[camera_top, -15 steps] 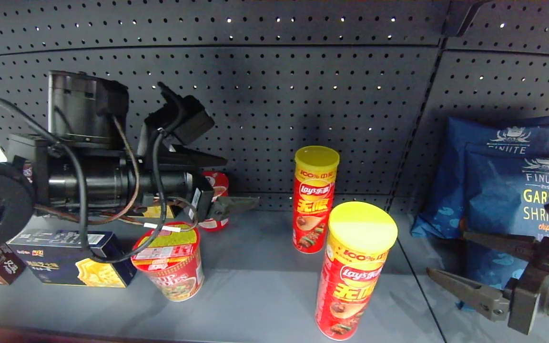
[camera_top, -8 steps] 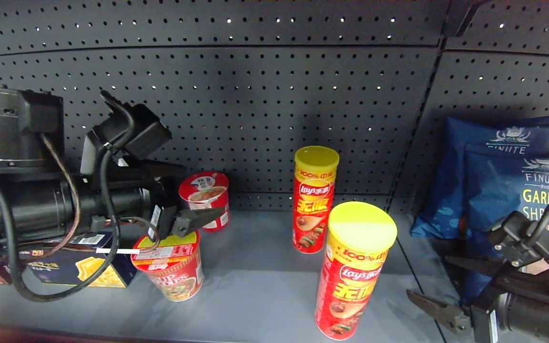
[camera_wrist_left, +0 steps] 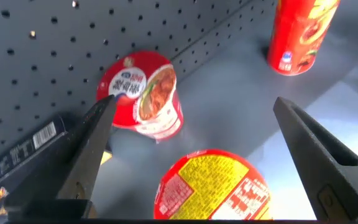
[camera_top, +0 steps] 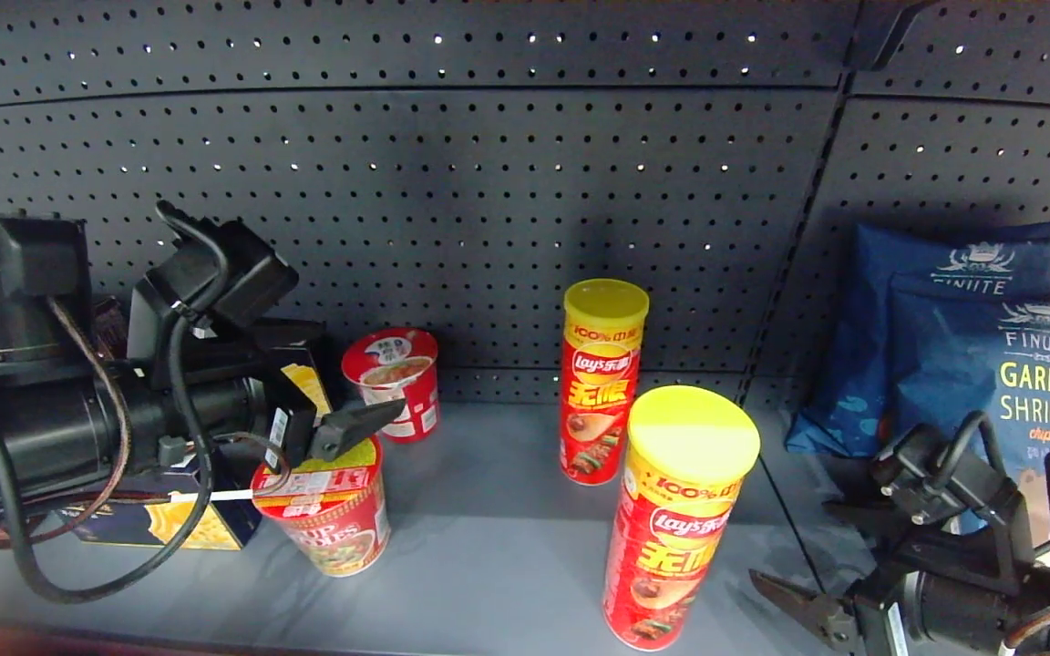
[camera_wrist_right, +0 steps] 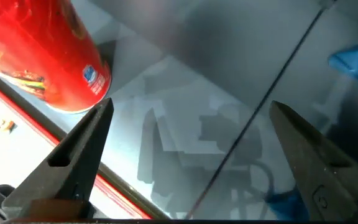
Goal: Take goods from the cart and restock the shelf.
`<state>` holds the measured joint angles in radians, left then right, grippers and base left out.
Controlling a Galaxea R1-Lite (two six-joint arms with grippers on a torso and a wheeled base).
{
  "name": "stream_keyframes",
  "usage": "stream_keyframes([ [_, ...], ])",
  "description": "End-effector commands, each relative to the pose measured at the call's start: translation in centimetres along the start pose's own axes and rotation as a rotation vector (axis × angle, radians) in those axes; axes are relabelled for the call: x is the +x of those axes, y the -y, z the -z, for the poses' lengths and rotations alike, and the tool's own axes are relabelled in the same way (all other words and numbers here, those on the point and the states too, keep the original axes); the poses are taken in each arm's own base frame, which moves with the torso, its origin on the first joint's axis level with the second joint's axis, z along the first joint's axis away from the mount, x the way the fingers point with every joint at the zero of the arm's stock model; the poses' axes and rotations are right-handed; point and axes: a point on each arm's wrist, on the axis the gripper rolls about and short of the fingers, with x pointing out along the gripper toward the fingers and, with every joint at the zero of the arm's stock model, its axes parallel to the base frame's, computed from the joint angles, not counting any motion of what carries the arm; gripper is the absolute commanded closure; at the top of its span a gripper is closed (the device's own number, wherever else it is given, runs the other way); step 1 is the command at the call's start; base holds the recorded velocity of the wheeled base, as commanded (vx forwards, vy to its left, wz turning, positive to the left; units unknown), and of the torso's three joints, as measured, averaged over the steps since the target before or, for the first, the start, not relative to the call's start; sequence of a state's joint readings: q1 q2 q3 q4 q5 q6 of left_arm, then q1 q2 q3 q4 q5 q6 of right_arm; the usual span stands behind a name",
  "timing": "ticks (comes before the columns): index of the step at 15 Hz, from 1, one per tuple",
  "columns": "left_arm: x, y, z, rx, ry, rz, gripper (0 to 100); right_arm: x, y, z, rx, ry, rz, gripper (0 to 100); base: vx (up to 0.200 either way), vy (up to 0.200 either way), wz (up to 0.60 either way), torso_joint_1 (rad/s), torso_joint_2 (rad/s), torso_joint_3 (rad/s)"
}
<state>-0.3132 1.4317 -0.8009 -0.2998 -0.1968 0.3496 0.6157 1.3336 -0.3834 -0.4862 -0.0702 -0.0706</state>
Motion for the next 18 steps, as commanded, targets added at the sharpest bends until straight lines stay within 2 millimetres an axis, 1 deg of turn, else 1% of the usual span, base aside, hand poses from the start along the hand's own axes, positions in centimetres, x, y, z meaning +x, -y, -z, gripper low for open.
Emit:
stream_keyframes([
  [1, 0.1, 0.2, 0.7, -0.004, -0.022, 0.007, 0, 0.9, -0.4, 0.1, -0.011, -0.025, -0.014, 0, 0.0, 0.0, 0.0, 0.0, 0.0, 0.0],
  [3, 0.2, 0.5, 1.5, -0.003, -0.009, 0.003, 0, 1.7, -0.4, -0.3, -0.006, -0.015, -0.006, 0, 0.0, 0.0, 0.0, 0.0, 0.0, 0.0],
  [5, 0.2, 0.4, 1.3, 0.0, 0.01, -0.008, 0, 2.1, -0.2, -0.7, 0.001, 0.007, -0.001, 0, 0.0, 0.0, 0.0, 0.0, 0.0, 0.0],
  [7, 0.0, 0.3, 1.2, -0.001, 0.012, -0.01, 0, 1.8, -0.2, -1.4, 0.001, 0.042, 0.006, 0, 0.0, 0.0, 0.0, 0.0, 0.0, 0.0],
  [9, -0.6, 0.4, 1.0, 0.001, 0.023, -0.012, 0, 0.9, -0.3, -1.6, -0.004, 0.073, 0.002, 0, 0.0, 0.0, 0.0, 0.0, 0.0, 0.0],
  [10, -0.7, 0.4, 1.0, 0.001, 0.021, -0.013, 0, 0.8, -0.8, -1.5, -0.013, 0.072, -0.015, 0, 0.0, 0.0, 0.0, 0.0, 0.0, 0.0],
  [11, -0.7, 0.4, 0.9, 0.002, 0.025, -0.015, 0, 0.8, -1.1, -0.9, -0.016, 0.052, -0.025, 0, 0.0, 0.0, 0.0, 0.0, 0.0, 0.0],
  [12, -0.6, 0.3, 0.7, 0.003, 0.033, -0.019, 0, 0.7, -1.0, 0.2, -0.019, 0.029, -0.021, 0, 0.0, 0.0, 0.0, 0.0, 0.0, 0.0],
  [13, -0.6, 0.3, 0.6, 0.004, 0.033, -0.023, 0, 0.6, -0.9, 0.6, -0.021, 0.025, -0.018, 0, 0.0, 0.0, 0.0, 0.0, 0.0, 0.0],
  [15, -0.6, 0.3, 0.9, 0.001, 0.025, -0.023, 0, 0.7, -0.6, 0.6, -0.011, 0.027, -0.005, 0, 0.0, 0.0, 0.0, 0.0, 0.0, 0.0],
  [18, -0.5, 0.3, 0.9, 0.001, 0.027, -0.023, 0, 1.7, -0.9, 0.4, -0.018, 0.006, -0.016, 0, 0.0, 0.0, 0.0, 0.0, 0.0, 0.0],
])
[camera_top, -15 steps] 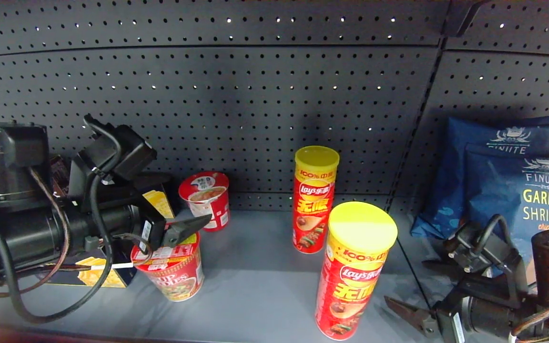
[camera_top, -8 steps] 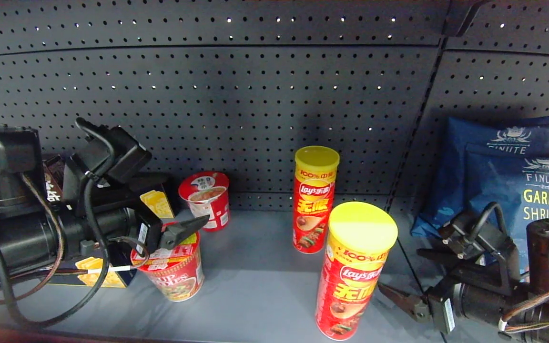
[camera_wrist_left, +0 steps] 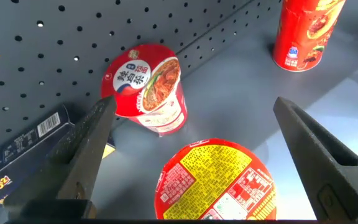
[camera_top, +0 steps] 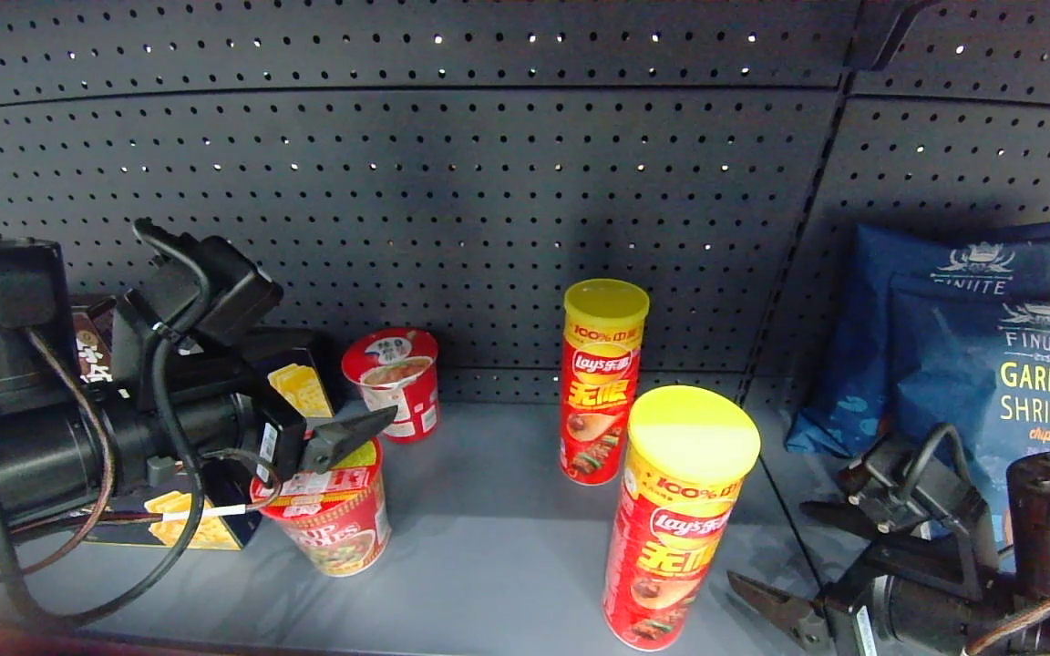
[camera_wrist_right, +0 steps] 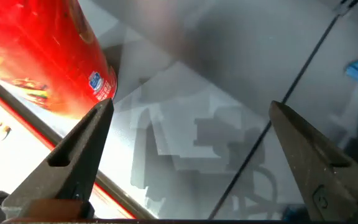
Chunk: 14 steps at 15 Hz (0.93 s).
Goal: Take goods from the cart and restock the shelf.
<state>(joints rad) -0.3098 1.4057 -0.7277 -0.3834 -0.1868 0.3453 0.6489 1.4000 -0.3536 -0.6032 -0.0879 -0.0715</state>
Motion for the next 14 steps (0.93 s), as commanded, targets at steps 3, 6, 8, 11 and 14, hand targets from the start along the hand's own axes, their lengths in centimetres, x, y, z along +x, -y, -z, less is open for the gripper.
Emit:
stream_keyframes([
  [3, 0.1, 0.0, 0.2, -0.004, -0.007, 0.001, 0, 1.6, -0.6, -0.7, -0.013, -0.012, -0.017, 0, 0.0, 0.0, 0.0, 0.0, 0.0, 0.0],
  [6, 0.1, 0.0, 0.2, -0.004, -0.007, 0.003, 0, 2.7, -0.7, -1.2, -0.015, -0.018, -0.018, 0, 0.0, 0.0, 0.0, 0.0, 0.0, 0.0],
  [8, 0.2, 0.1, 0.3, -0.004, -0.009, 0.005, 0, 3.1, -1.0, -1.5, -0.019, -0.015, -0.026, 0, 0.0, 0.0, 0.0, 0.0, 0.0, 0.0],
  [11, 0.1, 0.3, 0.8, -0.005, -0.023, 0.012, 0, 3.7, -1.6, -1.9, -0.03, -0.01, -0.047, 0, 0.0, 0.0, 0.0, 0.0, 0.0, 0.0],
  [14, 0.1, 0.2, 0.7, -0.007, -0.022, 0.01, 0, 4.2, -2.1, -2.1, -0.036, -0.011, -0.062, 0, 0.0, 0.0, 0.0, 0.0, 0.0, 0.0],
])
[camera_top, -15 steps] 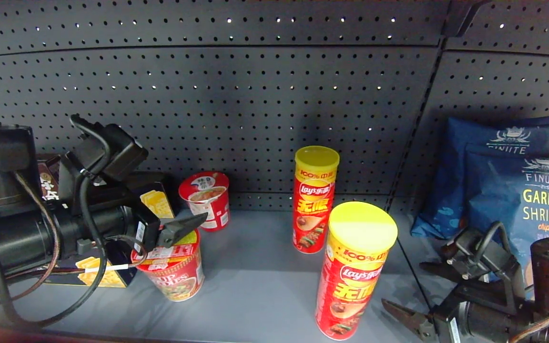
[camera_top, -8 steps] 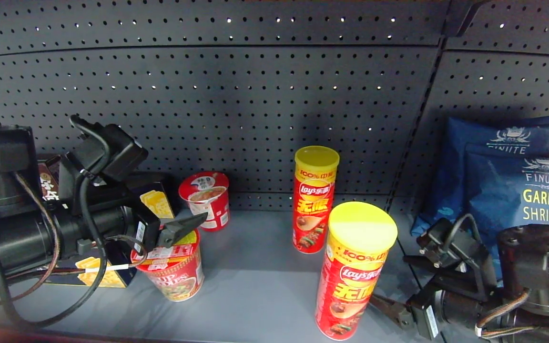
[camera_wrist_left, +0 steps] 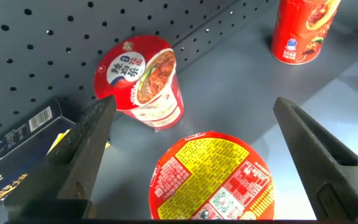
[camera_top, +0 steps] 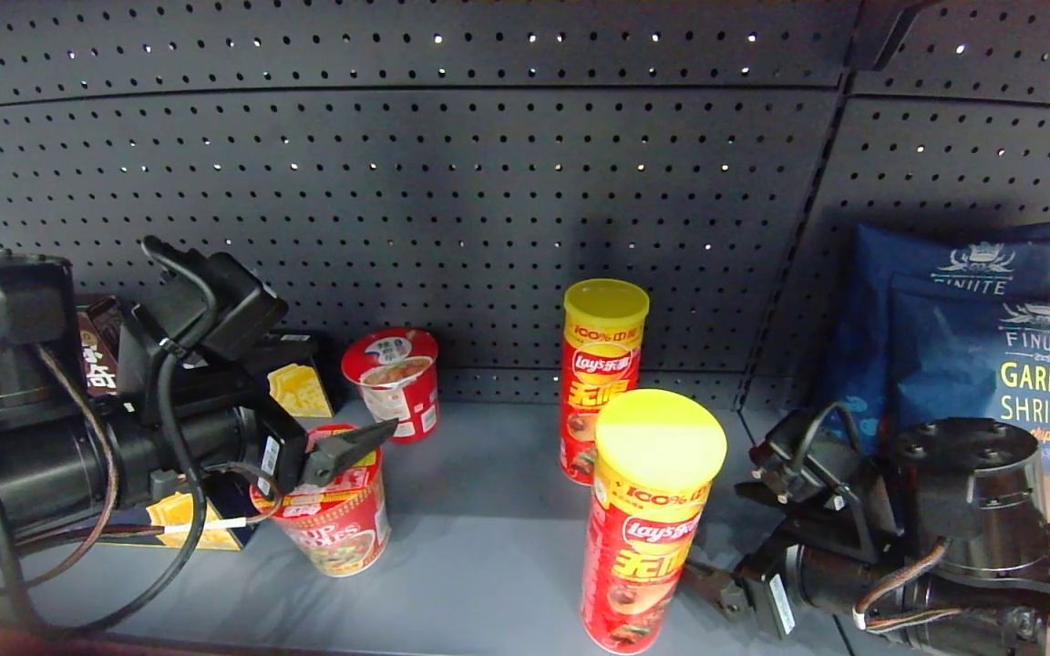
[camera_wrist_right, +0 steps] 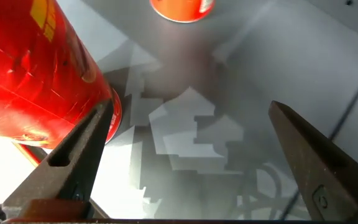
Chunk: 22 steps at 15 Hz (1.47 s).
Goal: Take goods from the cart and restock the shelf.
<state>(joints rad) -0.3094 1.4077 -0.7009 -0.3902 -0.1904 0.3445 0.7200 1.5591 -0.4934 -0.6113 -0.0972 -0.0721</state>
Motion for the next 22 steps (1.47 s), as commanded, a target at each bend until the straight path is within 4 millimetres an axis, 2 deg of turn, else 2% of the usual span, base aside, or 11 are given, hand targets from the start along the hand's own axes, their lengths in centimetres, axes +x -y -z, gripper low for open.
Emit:
stream_keyframes([
  [1, 0.1, 0.0, 0.1, -0.001, -0.001, -0.001, 0, 0.6, -0.4, 0.0, -0.007, -0.01, -0.013, 0, 0.0, 0.0, 0.0, 0.0, 0.0, 0.0],
  [22, 0.2, 0.0, 0.2, -0.001, -0.006, 0.003, 0, 1.1, -1.8, -0.1, -0.031, 0.002, -0.062, 0, 0.0, 0.0, 0.0, 0.0, 0.0, 0.0],
])
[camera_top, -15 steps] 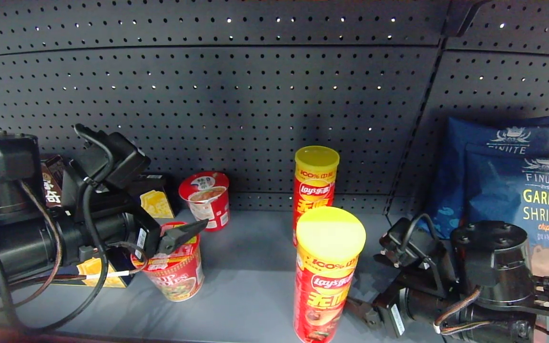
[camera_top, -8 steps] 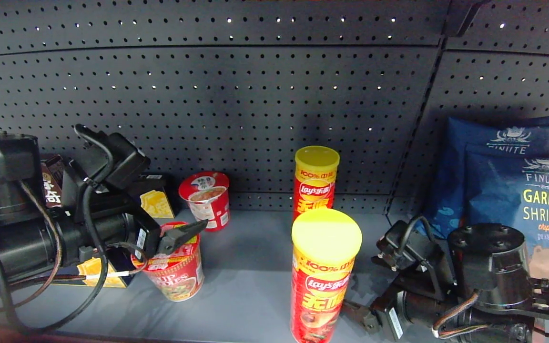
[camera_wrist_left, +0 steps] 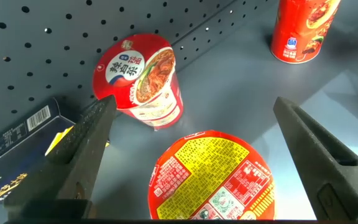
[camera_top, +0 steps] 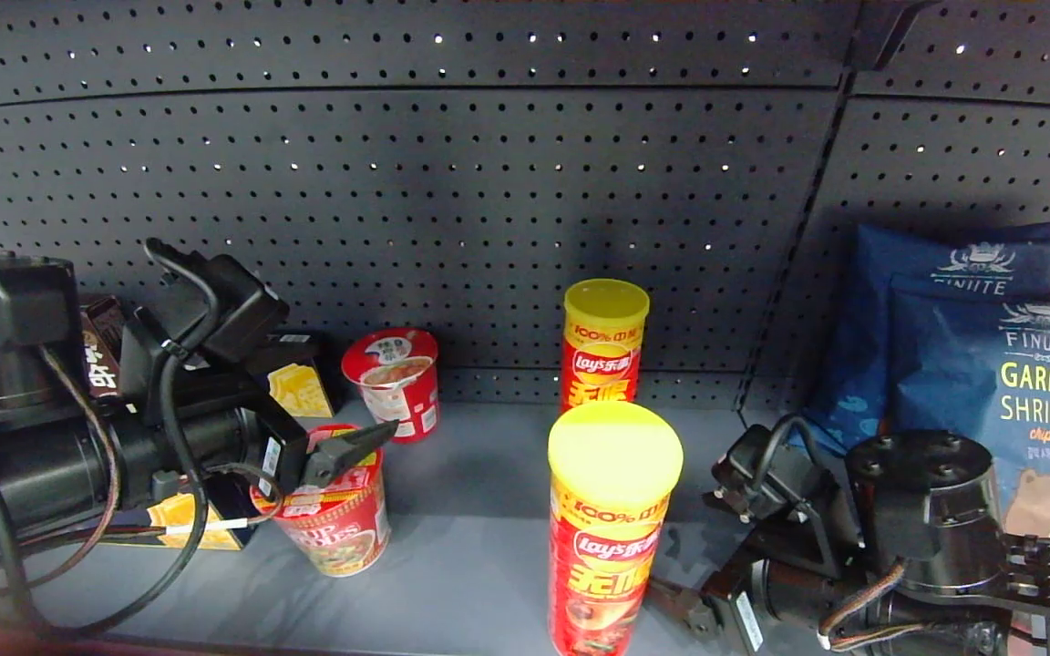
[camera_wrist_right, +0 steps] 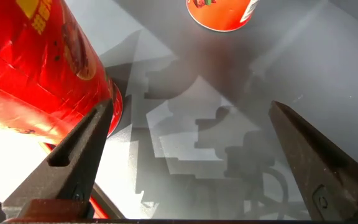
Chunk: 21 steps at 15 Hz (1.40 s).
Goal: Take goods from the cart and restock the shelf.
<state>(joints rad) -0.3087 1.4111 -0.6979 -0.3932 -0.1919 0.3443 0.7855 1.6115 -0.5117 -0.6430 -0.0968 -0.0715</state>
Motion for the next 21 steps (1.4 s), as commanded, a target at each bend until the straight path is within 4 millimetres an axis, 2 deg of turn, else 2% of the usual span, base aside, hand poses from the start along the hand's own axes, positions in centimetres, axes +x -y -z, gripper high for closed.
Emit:
stream_keyframes([
  [1, 0.1, 0.0, 0.0, -0.001, -0.002, 0.0, 0, 0.2, -0.1, 0.1, -0.002, -0.003, -0.003, 0, 0.0, 0.0, 0.0, 0.0, 0.0, 0.0],
  [6, -0.1, 0.2, 0.6, -0.005, -0.018, 0.004, 0, 0.1, 0.4, -0.6, 0.01, 0.022, 0.02, 0, 0.0, 0.0, 0.0, 0.0, 0.0, 0.0],
  [9, -0.2, 0.0, 0.8, -0.005, -0.005, -0.006, 0, 0.5, 2.1, -2.2, 0.041, 0.072, 0.097, 0, 0.0, 0.0, 0.0, 0.0, 0.0, 0.0],
  [13, -0.2, -0.1, 0.7, -0.005, -0.004, -0.011, 0, 1.9, 5.1, -4.0, 0.083, 0.113, 0.212, 0, 0.0, 0.0, 0.0, 0.0, 0.0, 0.0],
  [16, -0.2, -0.1, 0.7, -0.005, -0.004, -0.011, 0, 2.7, 7.1, -4.8, 0.106, 0.134, 0.267, 0, 0.0, 0.0, 0.0, 0.0, 0.0, 0.0],
  [21, -0.1, -0.1, 0.7, -0.005, -0.005, -0.011, 0, 4.3, 7.7, -5.5, 0.109, 0.142, 0.275, 0, 0.0, 0.0, 0.0, 0.0, 0.0, 0.0],
])
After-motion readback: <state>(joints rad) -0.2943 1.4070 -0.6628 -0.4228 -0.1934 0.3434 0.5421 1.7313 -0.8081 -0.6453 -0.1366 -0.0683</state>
